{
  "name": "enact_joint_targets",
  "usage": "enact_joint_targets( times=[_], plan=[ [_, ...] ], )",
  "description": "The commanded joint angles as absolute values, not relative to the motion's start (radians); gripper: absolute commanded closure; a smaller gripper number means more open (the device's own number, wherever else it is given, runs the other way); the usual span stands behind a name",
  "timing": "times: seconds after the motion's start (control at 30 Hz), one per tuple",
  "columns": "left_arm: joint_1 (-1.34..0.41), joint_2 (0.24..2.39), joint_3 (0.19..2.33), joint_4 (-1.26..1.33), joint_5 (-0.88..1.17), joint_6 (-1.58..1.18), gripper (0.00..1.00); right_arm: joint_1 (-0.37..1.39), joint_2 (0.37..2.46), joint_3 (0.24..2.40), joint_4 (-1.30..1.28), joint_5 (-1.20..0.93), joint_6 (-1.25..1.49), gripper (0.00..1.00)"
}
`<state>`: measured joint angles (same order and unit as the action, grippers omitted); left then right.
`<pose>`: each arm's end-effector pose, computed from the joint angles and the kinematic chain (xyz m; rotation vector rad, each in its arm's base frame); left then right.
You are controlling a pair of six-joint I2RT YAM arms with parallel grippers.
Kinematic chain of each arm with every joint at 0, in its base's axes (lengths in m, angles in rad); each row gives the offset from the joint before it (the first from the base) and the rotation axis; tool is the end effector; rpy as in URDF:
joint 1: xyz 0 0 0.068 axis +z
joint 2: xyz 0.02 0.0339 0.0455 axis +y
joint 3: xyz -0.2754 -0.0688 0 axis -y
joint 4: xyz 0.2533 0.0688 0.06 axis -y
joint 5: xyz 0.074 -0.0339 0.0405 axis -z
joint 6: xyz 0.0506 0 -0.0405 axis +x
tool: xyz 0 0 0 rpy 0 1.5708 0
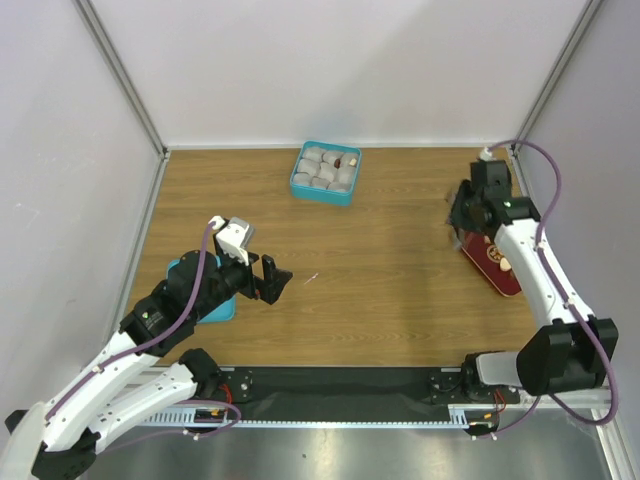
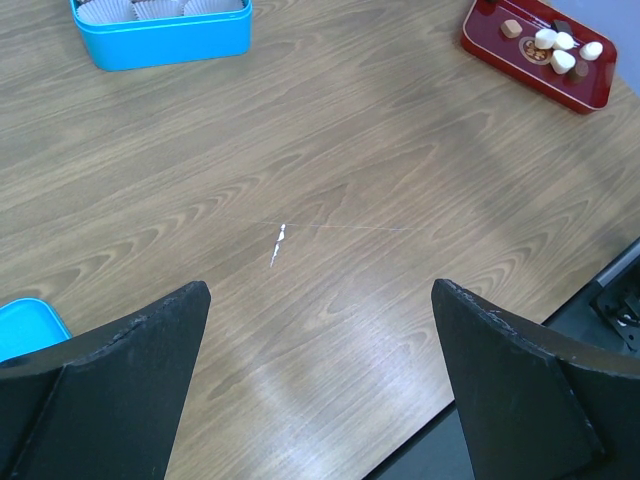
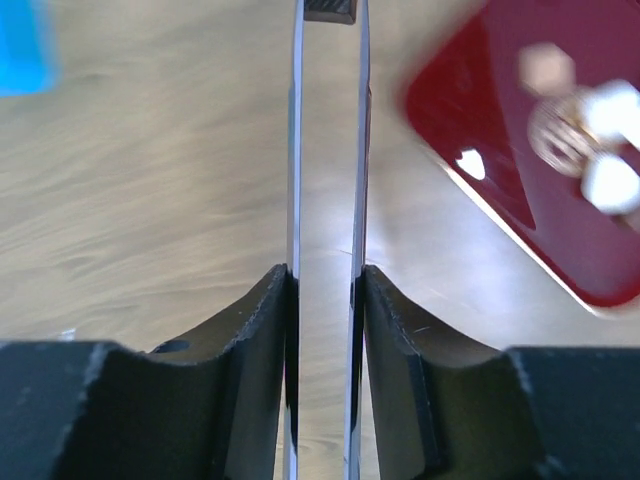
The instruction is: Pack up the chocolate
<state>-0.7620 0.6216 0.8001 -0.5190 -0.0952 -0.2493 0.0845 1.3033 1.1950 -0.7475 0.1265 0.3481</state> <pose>0.1133 -0.1014 0.3364 0.4316 1.9060 -0.5871 0.2864 0.0179 0.3176 0.3744 2.3888 0.0443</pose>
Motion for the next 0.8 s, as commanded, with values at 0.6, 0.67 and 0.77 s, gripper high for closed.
enact_joint_targets(
  times=[0.6,0.67,0.77],
  plan=[
    [-0.764,0.609,0.805,-0.495,-0.163,-0.222,0.0,0.534,1.917,1.739,-0.178,0.13,0.253,0.62],
    [-0.764,0.609,0.805,-0.499,-0.164,-0.222,0.0,0.543,1.995,1.802,-0.198,0.133,0.236,0.62],
    [-0.764,0.609,0.805,-0.5,-0.17,-0.224,0.0,0.545,2.078,1.896,-0.222,0.12,0.227,0.62]
  ],
)
